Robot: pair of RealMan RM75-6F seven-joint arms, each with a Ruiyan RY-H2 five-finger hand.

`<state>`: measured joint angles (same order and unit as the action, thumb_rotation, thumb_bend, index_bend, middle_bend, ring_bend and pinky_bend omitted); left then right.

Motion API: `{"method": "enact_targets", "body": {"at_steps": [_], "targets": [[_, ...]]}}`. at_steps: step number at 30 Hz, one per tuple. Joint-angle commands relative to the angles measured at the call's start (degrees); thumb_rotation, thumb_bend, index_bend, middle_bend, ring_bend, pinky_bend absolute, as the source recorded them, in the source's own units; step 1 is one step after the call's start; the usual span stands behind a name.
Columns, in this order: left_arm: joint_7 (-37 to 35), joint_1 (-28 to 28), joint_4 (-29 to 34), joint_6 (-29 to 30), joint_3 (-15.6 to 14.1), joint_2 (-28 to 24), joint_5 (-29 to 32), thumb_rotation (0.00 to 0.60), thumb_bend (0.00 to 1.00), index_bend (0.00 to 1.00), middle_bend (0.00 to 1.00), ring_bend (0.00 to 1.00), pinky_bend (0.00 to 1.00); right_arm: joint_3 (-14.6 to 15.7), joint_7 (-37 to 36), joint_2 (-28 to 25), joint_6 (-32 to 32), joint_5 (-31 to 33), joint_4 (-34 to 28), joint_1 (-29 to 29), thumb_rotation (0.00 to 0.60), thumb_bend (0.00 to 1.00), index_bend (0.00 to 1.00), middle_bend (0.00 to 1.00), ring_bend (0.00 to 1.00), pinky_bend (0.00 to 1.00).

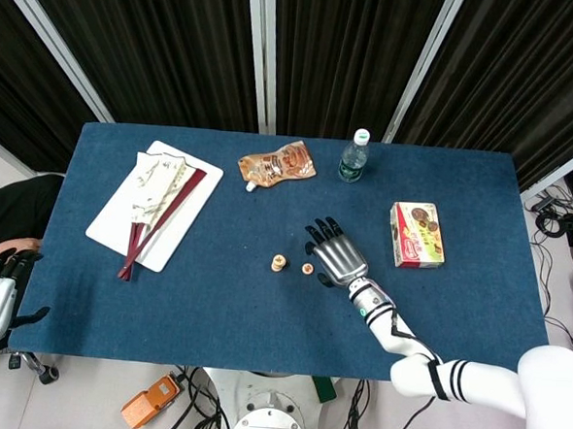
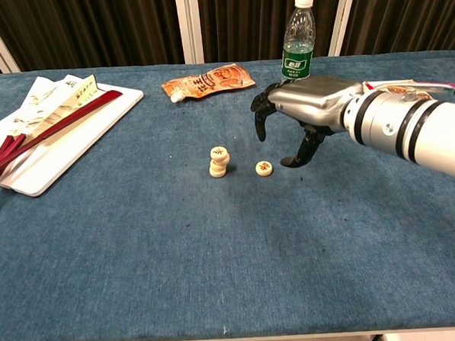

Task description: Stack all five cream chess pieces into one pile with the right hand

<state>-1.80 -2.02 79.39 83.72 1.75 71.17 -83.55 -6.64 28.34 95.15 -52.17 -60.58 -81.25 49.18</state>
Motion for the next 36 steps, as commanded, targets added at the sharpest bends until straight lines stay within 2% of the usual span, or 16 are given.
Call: {"method": "enact_targets", "body": {"at_steps": [1,9,18,27,31,36], "targets": [[0.09,0.09,0.16,0.05,-0.04,-0.15,0.14,0.600,0.04,0.20,0.17,0.10,0.00,-0.25,-0.80,1.91,1.18,0.48,2.36,0.30,0.600,0.40,0.46,0.18,0.08,0.07],[-0.17,0.51,0.06,0.22,-0.19,-0.11,0.54,0.600,0.04,0.20,0.17,0.10,0.00,-0.66,-0.84,4.66,3.00,1.18,6.38,1.04,0.600,0.41,0.48,0.18,0.08,0.07],[-0.21,0.49,-0.24,0.10,-0.19,-0.06,0.67,0.600,0.04,0.20,0.17,0.10,0.00,-1.11,-1.75,6.04,4.44,1.10,8.13,1.46,0.600,0.41,0.49,0.18,0.08,0.07],[-0.50,0.43,-0.67,-0.20,-0.16,0.08,0.88,0.600,0.03,0.20,0.17,0.10,0.00,-1.28,-1.23,6.42,5.37,1.72,8.91,1.76,0.600,0.48,0.54,0.18,0.08,0.07],[-0.60,0.35,-0.85,-0.26,-0.14,0.12,0.82,0.600,0.03,0.20,0.17,0.10,0.00,-2.02,-1.85,5.60,4.35,1.24,7.63,1.53,0.600,0.49,0.55,0.18,0.08,0.07],[-0.66,0.21,-0.85,-0.19,-0.05,0.04,0.66,0.600,0.03,0.20,0.17,0.10,0.00,-3.78,-2.29,2.17,2.14,-0.35,2.24,1.46,0.600,0.48,0.55,0.18,0.08,0.07]]}}
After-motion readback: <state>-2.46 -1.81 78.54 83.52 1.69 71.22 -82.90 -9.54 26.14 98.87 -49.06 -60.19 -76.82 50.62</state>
